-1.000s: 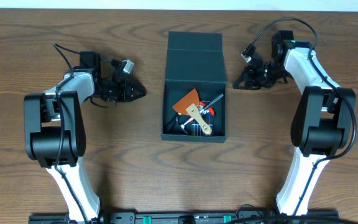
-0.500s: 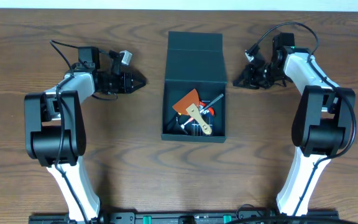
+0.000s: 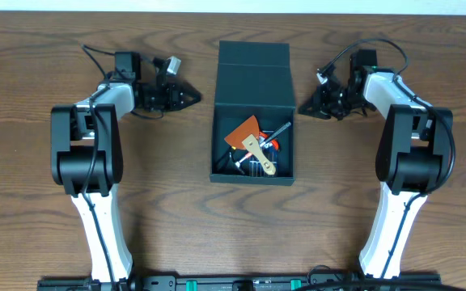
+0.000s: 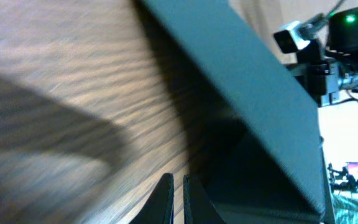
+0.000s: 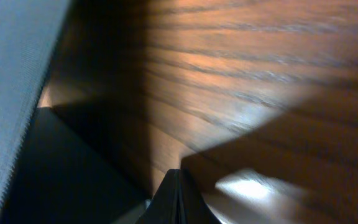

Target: Pack container

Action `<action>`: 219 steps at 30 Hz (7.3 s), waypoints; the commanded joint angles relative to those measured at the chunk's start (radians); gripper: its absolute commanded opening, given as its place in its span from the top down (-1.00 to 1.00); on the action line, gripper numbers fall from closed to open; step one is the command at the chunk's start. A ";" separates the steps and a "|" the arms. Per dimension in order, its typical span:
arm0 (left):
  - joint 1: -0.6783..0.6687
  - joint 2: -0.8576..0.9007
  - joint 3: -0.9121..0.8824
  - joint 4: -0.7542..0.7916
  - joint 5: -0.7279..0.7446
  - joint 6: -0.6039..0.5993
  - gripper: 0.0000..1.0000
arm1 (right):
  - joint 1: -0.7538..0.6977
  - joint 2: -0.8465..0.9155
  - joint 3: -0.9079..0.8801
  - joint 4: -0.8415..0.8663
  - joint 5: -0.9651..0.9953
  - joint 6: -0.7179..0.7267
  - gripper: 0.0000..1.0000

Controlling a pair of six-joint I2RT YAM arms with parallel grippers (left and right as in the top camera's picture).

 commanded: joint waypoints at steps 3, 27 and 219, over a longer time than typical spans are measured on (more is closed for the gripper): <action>-0.033 0.006 0.039 0.001 0.022 -0.009 0.89 | -0.004 0.045 -0.006 0.039 -0.083 0.021 0.97; -0.052 0.016 0.039 0.001 -0.011 -0.020 0.89 | 0.050 0.045 -0.002 0.246 -0.258 0.037 0.98; -0.620 -0.460 -0.056 -0.632 -0.859 -0.289 0.89 | 0.183 -0.035 0.872 -0.762 0.618 -0.166 0.37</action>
